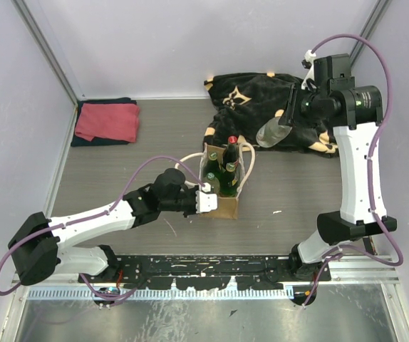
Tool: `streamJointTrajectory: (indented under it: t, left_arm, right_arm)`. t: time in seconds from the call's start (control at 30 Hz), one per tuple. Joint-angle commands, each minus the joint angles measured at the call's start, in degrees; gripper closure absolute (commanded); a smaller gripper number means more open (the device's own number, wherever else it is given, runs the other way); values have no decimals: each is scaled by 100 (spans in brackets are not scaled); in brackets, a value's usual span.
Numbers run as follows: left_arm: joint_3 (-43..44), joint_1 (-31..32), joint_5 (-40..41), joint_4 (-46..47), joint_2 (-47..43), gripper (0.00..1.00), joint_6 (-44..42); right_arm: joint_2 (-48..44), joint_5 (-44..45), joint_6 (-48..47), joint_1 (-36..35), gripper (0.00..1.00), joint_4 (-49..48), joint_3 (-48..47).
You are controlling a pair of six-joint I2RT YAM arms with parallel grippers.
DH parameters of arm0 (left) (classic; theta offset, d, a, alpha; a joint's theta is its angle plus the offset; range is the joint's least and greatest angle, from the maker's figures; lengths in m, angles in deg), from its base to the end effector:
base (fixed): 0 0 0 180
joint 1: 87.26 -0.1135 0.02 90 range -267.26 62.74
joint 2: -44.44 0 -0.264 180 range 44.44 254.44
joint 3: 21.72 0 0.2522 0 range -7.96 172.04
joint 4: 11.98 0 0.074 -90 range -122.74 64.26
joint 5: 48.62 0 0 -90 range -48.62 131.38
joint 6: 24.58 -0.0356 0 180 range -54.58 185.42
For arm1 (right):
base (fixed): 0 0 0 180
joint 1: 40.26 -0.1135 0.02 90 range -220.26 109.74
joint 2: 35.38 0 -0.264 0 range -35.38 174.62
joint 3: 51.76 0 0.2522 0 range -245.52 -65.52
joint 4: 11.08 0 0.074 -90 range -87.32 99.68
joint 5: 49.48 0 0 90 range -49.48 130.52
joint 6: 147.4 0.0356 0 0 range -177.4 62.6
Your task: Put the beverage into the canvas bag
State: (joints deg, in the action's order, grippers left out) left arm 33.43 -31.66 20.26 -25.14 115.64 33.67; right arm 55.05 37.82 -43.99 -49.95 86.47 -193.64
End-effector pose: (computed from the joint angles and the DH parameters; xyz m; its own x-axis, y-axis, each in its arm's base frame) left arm 0.1424 -0.2307 0.2414 0.2641 0.4832 -0.8347 0.9507 0.0156 0.3098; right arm 0.2512 0.0446 0.4958 -0.7374 0.1091 -0.6666 -0.0301 0.9806 0.1938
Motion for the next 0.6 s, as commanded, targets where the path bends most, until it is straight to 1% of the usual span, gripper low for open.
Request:
streamJointTrajectory:
  t: [0.0,0.1,0.2,0.43,0.57]
  left_arm:
    - [167,61,-455,-349,51,72,95]
    - [201,65,-494,-394,77,79,94]
    - [237,66,-528,-460,87,82,94]
    - [288,74,-576,-541,111,85,90]
    - [330,86,-577,-552,113,84,90]
  right_arm:
    - [-544,-709,30,-8,99,-963,-460]
    - [-629,-927,33,-15,99,-1031,-398]
    - [-688,-1198,55,-13,99,-1114,-377]
    - [-927,-1886,257,-23,99,-1476,-211]
    - [-1090,-2194,365,-23,99,-1685,82]
